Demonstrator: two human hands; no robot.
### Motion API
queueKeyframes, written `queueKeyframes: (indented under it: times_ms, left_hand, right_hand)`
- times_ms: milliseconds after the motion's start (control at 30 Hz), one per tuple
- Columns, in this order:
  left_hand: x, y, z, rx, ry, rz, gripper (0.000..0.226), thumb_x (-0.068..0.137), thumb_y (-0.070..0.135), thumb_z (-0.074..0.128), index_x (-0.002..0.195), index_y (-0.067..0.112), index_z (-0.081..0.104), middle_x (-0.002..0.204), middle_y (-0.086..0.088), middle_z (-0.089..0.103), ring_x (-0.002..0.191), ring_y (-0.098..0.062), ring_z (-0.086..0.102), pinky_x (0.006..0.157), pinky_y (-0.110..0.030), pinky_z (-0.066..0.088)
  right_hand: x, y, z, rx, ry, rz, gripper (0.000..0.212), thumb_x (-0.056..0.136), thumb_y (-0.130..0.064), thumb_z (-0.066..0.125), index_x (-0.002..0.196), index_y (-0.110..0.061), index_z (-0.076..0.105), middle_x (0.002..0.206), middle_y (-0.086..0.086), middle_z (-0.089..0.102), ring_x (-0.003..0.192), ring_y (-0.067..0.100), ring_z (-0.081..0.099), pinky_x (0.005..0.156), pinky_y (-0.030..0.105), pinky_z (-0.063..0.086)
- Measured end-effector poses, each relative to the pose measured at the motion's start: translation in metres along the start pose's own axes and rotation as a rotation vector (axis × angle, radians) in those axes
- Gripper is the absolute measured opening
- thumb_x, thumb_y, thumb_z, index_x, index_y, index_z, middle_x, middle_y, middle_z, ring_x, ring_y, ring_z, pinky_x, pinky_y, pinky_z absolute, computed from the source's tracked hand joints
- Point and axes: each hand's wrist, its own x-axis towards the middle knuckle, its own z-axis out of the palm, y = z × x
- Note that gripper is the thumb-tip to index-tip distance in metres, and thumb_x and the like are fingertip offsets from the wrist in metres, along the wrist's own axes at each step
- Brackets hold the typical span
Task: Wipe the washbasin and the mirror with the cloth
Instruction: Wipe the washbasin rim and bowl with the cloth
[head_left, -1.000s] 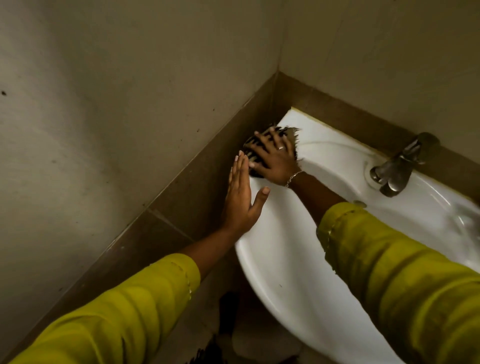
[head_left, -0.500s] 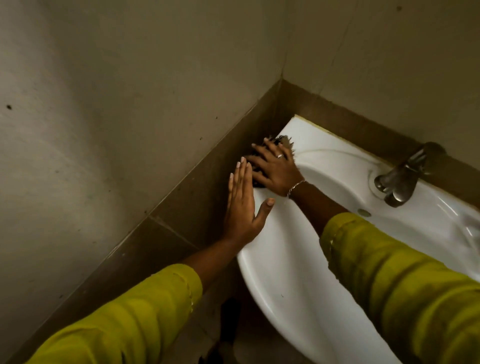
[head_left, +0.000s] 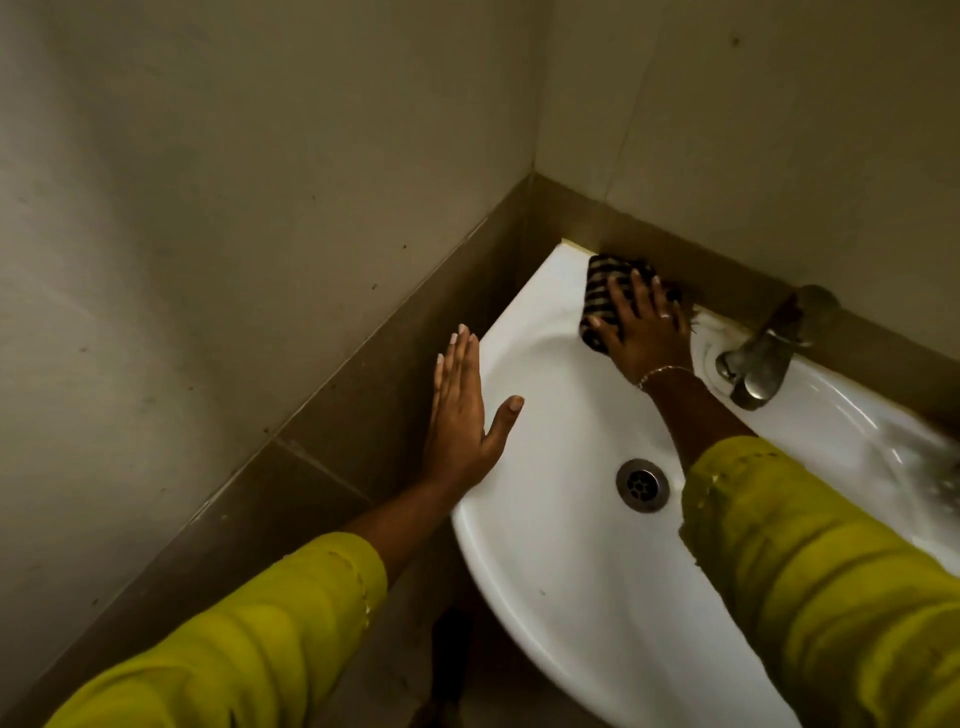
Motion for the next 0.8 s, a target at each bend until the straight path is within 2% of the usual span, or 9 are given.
queueKeyframes:
  times_ms: [133, 200, 267, 400, 567, 633, 733, 800]
  left_hand:
    - [0.000, 0.000, 0.001, -0.005, 0.006, 0.001, 0.089, 0.087, 0.068, 0.015, 0.143, -0.002, 0.017, 0.152, -0.014, 0.013, 0.142, -0.024, 0.010, 0.115, -0.026, -0.004]
    - [0.000, 0.000, 0.001, -0.012, 0.016, -0.003, 0.089, 0.088, 0.068, 0.015, 0.143, -0.002, 0.018, 0.152, -0.011, 0.012, 0.141, -0.025, 0.011, 0.115, -0.025, -0.004]
    - [0.000, 0.000, 0.002, -0.025, 0.031, -0.010, 0.089, 0.088, 0.068, 0.014, 0.142, -0.003, 0.019, 0.151, -0.009, 0.011, 0.141, -0.026, 0.012, 0.115, -0.025, -0.004]
    - [0.001, 0.000, 0.002, -0.057, 0.037, -0.018, 0.089, 0.088, 0.068, 0.014, 0.142, -0.002, 0.019, 0.150, -0.007, 0.011, 0.141, -0.025, 0.013, 0.115, -0.025, -0.003]
    - [0.001, -0.001, 0.003, -0.102, 0.042, -0.022, 0.089, 0.087, 0.069, 0.014, 0.142, -0.002, 0.019, 0.150, -0.009, 0.013, 0.141, -0.023, 0.013, 0.115, -0.024, -0.003]
    - [0.001, -0.001, 0.003, -0.121, 0.053, -0.032, 0.089, 0.087, 0.069, 0.014, 0.142, -0.002, 0.019, 0.150, -0.009, 0.013, 0.141, -0.022, 0.013, 0.115, -0.023, -0.002]
    - [0.001, -0.002, 0.004, -0.159, 0.064, -0.041, 0.089, 0.088, 0.069, 0.013, 0.141, -0.002, 0.020, 0.151, -0.011, 0.015, 0.141, -0.021, 0.014, 0.116, -0.026, 0.000]
    - [0.001, -0.002, 0.004, -0.187, 0.064, -0.047, 0.089, 0.087, 0.069, 0.013, 0.142, -0.002, 0.019, 0.150, -0.011, 0.016, 0.141, -0.022, 0.014, 0.116, -0.027, 0.002]
  right_hand:
    - [-0.037, 0.023, -0.001, -0.037, 0.039, 0.107, 0.079, 0.079, -0.062, 0.010, 0.146, -0.020, 0.020, 0.155, 0.015, 0.015, 0.142, 0.036, 0.011, 0.114, 0.049, 0.005]
    - [-0.055, 0.029, 0.003, -0.085, 0.059, 0.091, 0.070, 0.087, -0.056, 0.026, 0.145, -0.016, 0.024, 0.152, 0.021, 0.022, 0.139, 0.040, 0.017, 0.113, 0.054, 0.006]
    - [-0.067, 0.028, 0.011, -0.103, 0.092, 0.103, 0.063, 0.091, -0.037, 0.049, 0.144, -0.014, 0.026, 0.150, 0.022, 0.025, 0.138, 0.042, 0.019, 0.113, 0.059, 0.011]
    - [-0.066, 0.019, 0.011, -0.092, 0.101, 0.156, 0.063, 0.089, -0.023, 0.056, 0.144, -0.013, 0.028, 0.149, 0.023, 0.026, 0.138, 0.041, 0.019, 0.111, 0.058, 0.007]
    - [-0.046, 0.009, 0.013, -0.153, 0.148, 0.043, 0.067, 0.075, -0.020, 0.072, 0.134, -0.008, 0.044, 0.135, 0.028, 0.046, 0.124, 0.049, 0.042, 0.104, 0.064, 0.021]
    - [-0.034, -0.005, 0.010, -0.132, 0.125, -0.015, 0.066, 0.079, -0.022, 0.068, 0.138, -0.012, 0.040, 0.142, 0.026, 0.039, 0.130, 0.046, 0.035, 0.108, 0.060, 0.017]
    - [-0.014, -0.031, 0.010, -0.081, 0.064, -0.104, 0.062, 0.091, -0.029, 0.052, 0.145, -0.017, 0.024, 0.153, 0.019, 0.018, 0.141, 0.039, 0.014, 0.113, 0.051, 0.006]
    - [-0.005, -0.046, 0.013, -0.070, 0.049, -0.174, 0.059, 0.093, -0.038, 0.040, 0.146, -0.019, 0.020, 0.154, 0.016, 0.014, 0.142, 0.037, 0.009, 0.114, 0.048, 0.005]
